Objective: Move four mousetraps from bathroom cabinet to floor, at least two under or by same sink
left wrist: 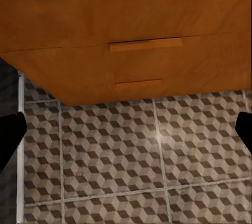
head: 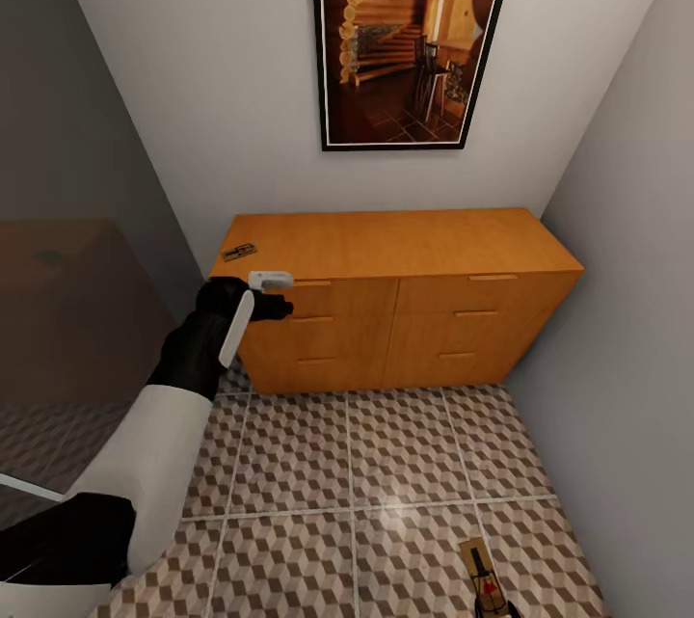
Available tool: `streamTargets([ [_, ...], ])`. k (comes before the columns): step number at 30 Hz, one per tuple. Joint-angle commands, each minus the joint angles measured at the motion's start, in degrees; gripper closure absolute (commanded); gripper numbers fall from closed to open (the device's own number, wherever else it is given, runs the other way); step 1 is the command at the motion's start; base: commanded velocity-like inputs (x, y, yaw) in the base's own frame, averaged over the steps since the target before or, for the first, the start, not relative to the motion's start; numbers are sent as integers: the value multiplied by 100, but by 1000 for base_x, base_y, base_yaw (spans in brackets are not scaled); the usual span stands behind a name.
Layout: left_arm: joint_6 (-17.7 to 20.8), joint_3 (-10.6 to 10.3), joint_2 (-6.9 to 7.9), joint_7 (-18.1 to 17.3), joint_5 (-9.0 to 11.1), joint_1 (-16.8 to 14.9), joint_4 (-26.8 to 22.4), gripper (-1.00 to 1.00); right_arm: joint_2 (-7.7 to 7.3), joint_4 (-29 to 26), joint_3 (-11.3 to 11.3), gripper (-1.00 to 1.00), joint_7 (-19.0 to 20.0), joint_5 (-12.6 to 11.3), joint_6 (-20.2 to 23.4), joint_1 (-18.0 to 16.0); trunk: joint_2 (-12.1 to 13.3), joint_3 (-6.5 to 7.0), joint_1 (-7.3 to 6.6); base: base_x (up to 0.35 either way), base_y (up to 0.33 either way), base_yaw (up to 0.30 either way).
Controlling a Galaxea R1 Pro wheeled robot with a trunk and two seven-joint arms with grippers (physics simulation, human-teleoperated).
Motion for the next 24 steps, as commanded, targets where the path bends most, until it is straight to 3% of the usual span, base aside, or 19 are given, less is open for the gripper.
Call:
streamTargets([
  [1, 24, -7, -111, 137, 39, -151, 98, -100, 0, 4, 32, 100, -52, 26, -10, -4, -10, -10, 3, 0, 0, 0],
  [5, 28, -5, -249, 465, 52, -532, 447, -100, 0, 4, 32, 100, -52, 26, -10, -4, -10, -10, 3, 0, 0, 0],
  [24, 75, -4, -250, 525, 50, -625, 375, -100, 0, -5, 32, 100, -43, 26, 83, -4, -10, -10, 3, 0, 0, 0],
])
